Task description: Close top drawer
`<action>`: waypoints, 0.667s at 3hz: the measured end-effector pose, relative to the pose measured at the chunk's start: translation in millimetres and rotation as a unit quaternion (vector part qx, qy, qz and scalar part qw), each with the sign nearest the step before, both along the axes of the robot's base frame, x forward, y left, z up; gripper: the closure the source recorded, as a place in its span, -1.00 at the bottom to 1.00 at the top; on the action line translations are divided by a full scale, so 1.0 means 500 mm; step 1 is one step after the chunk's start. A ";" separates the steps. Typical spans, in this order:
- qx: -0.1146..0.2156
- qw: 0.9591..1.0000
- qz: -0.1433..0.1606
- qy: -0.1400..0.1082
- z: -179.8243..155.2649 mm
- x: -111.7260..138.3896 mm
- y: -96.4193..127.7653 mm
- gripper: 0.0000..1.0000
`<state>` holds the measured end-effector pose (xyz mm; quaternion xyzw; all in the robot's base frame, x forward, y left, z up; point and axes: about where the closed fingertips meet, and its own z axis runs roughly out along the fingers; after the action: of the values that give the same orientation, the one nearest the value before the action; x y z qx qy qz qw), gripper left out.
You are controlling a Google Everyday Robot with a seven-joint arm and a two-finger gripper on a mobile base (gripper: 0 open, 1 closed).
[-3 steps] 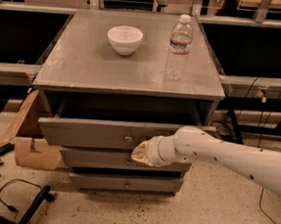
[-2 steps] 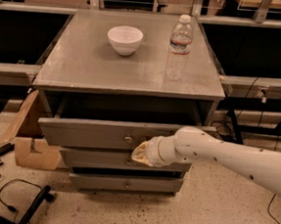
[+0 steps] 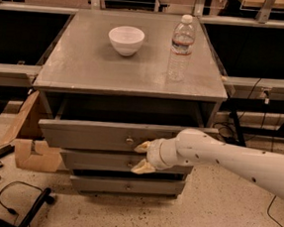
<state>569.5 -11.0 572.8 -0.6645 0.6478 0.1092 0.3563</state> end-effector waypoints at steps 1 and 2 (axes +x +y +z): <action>0.000 1.000 0.000 0.000 0.000 0.000 0.000 -1.00; 0.000 1.000 0.000 0.000 0.000 0.000 0.000 -1.00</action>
Offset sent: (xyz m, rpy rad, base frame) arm 0.0000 0.0000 0.0000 0.0000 0.0000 0.0000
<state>569.4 -11.0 572.8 -0.6645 0.6478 0.1093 0.3563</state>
